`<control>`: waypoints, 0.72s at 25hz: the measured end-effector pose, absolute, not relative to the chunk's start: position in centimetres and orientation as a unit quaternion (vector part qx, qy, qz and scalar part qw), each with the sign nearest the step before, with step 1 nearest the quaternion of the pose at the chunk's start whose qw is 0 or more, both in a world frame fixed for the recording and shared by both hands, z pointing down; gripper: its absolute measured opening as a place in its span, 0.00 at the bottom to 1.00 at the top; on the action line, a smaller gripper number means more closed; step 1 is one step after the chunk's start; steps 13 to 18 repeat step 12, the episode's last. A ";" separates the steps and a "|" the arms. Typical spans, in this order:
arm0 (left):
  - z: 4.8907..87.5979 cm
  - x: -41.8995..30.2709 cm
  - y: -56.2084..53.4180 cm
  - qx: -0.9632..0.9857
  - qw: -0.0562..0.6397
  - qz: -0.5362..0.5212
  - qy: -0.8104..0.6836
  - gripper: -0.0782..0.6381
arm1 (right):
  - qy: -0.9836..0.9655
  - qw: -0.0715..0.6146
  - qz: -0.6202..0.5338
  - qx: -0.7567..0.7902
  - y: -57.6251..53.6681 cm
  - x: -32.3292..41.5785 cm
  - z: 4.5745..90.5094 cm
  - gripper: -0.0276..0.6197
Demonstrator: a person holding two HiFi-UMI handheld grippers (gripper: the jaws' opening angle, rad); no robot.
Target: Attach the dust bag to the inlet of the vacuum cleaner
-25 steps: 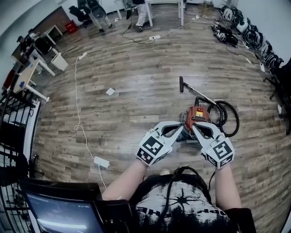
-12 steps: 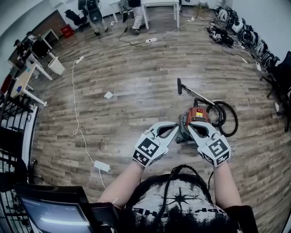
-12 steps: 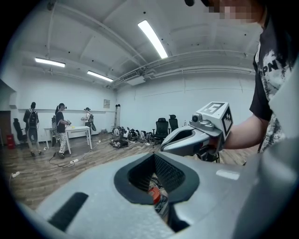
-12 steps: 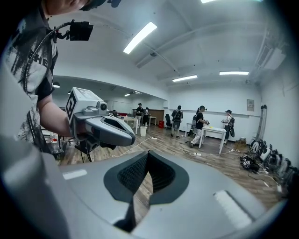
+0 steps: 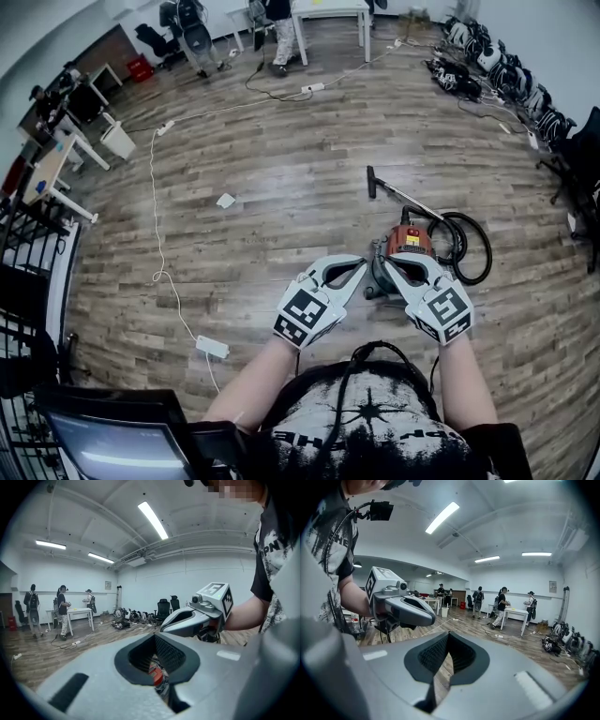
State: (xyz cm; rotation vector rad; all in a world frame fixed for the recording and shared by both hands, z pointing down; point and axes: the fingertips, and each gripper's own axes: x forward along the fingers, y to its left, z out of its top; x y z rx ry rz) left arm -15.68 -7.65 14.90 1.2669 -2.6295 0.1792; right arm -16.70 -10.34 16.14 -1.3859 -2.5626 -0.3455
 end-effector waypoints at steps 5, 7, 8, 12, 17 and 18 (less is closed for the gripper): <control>15.1 -15.4 -7.0 0.431 0.108 0.060 -0.894 0.11 | -0.875 0.102 -0.118 -0.458 -10.1 -16.6 16.2 0.05; 15.2 -15.4 -6.8 0.433 0.107 0.059 -0.893 0.11 | -0.877 0.102 -0.116 -0.455 -9.9 -16.6 16.3 0.05; 15.3 -15.5 -6.7 0.433 0.107 0.059 -0.893 0.11 | -0.877 0.102 -0.116 -0.455 -9.8 -16.6 16.4 0.05; 15.4 -15.7 -6.4 0.434 0.105 0.060 -0.893 0.11 | -0.875 0.102 -0.119 -0.458 -9.4 -16.7 16.4 0.05; 15.4 -15.7 -6.4 0.434 0.105 0.060 -0.893 0.11 | -0.875 0.102 -0.119 -0.458 -9.4 -16.7 16.4 0.05; 15.4 -15.7 -6.4 0.434 0.105 0.060 -0.893 0.11 | -0.875 0.102 -0.119 -0.458 -9.4 -16.7 16.4 0.05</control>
